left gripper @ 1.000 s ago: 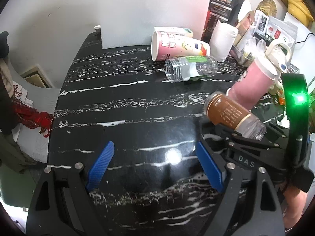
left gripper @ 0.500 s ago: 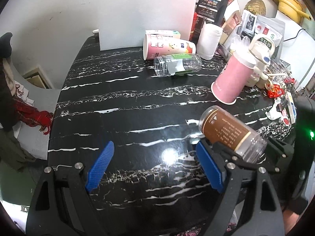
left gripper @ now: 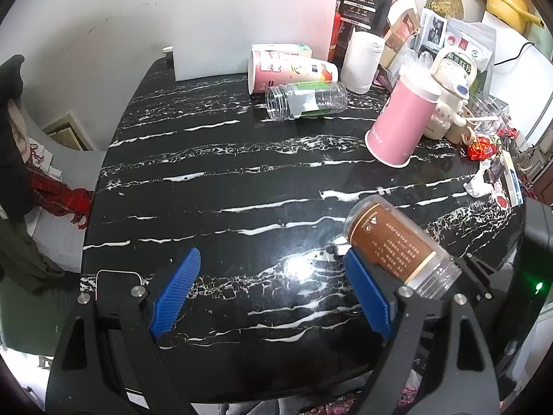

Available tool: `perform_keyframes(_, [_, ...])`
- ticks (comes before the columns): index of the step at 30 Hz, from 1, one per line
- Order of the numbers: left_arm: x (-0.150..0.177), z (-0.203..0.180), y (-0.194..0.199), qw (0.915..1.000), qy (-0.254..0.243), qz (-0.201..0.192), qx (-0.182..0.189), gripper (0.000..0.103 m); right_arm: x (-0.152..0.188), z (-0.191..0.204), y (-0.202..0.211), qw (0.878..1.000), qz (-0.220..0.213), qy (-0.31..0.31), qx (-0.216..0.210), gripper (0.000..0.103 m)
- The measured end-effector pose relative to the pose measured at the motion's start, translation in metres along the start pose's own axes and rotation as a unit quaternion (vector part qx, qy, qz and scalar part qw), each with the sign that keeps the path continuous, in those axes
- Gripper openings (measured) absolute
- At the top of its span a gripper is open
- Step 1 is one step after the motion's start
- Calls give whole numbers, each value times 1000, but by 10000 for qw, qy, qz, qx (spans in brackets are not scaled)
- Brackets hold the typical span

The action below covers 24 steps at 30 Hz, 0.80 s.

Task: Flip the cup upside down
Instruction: 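Close the right gripper on the jar body and lift it off the table, then carry the jar with the right gripper toward the left tool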

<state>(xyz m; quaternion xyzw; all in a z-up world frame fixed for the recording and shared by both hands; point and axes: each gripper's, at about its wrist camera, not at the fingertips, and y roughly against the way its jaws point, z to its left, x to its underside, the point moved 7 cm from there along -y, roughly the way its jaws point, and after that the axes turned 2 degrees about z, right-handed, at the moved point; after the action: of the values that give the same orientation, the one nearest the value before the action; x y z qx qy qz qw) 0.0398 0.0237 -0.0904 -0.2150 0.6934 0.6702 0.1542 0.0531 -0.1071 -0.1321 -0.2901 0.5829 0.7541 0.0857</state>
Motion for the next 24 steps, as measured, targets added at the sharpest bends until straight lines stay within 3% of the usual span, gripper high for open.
perform_keyframes(24, [26,4,-25,9992,35,386,-31,85,26,11,-27,9988,428,236,-3,60])
